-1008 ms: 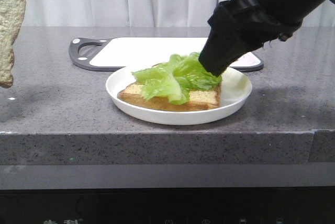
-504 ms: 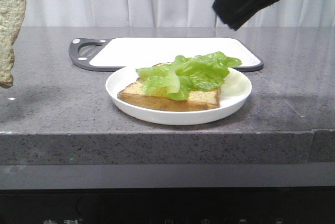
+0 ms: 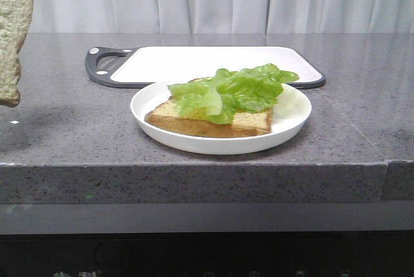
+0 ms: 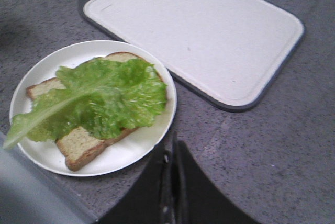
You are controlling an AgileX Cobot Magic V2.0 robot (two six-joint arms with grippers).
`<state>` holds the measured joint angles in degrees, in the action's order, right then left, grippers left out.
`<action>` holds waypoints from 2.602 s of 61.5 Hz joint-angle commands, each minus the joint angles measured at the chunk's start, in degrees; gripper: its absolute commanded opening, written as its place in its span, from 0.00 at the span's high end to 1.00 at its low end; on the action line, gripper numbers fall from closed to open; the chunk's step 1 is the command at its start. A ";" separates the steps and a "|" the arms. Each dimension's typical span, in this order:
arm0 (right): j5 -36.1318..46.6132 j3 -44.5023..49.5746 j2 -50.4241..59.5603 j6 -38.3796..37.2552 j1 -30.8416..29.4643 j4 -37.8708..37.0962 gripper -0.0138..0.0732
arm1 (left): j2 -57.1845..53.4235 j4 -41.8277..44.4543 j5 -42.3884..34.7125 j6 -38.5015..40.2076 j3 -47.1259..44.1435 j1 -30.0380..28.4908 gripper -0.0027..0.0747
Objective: Left arm grabs bread, right arm adds lettuce
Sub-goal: 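Open the right gripper to release the lettuce and withdraw it, then lower the held bread slice with the left gripper onto the lettuce, then open the left gripper and withdraw it from the sandwich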
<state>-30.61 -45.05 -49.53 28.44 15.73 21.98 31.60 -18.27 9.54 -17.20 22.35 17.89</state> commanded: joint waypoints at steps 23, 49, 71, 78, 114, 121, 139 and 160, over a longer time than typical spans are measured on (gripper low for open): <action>7.39 5.89 5.63 -0.62 -2.90 0.71 0.91 | 17.13 -20.70 20.62 -0.18 25.77 -0.12 0.99; 7.30 5.89 5.63 -0.62 -2.90 0.71 0.91 | 43.57 -60.70 37.47 -26.85 35.03 -0.12 0.99; 7.34 5.89 5.63 -0.62 -2.90 0.75 0.91 | 59.22 -67.05 47.29 -27.83 43.41 -0.12 0.99; 7.48 5.89 5.63 -0.62 -2.90 0.75 0.91 | 61.15 -66.73 47.37 -27.83 43.50 -0.12 0.99; 7.81 5.89 5.63 -0.62 -2.90 0.75 0.91 | 65.20 -60.67 47.75 -27.72 43.39 -0.12 0.78; 7.81 5.89 5.63 -0.62 -2.90 0.75 0.91 | 65.20 -60.59 47.75 -27.72 43.39 -0.12 0.55; 7.81 5.89 5.63 -0.62 -2.90 0.75 0.91 | 62.58 -59.88 50.68 -27.83 43.39 -2.50 0.26; 7.81 5.89 5.63 -0.62 -2.90 0.75 0.91 | 51.76 -53.14 52.54 -27.83 43.39 -12.19 0.46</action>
<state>-26.81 -37.46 -44.25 27.81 13.26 21.98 88.17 -69.23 60.44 -44.66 64.09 7.12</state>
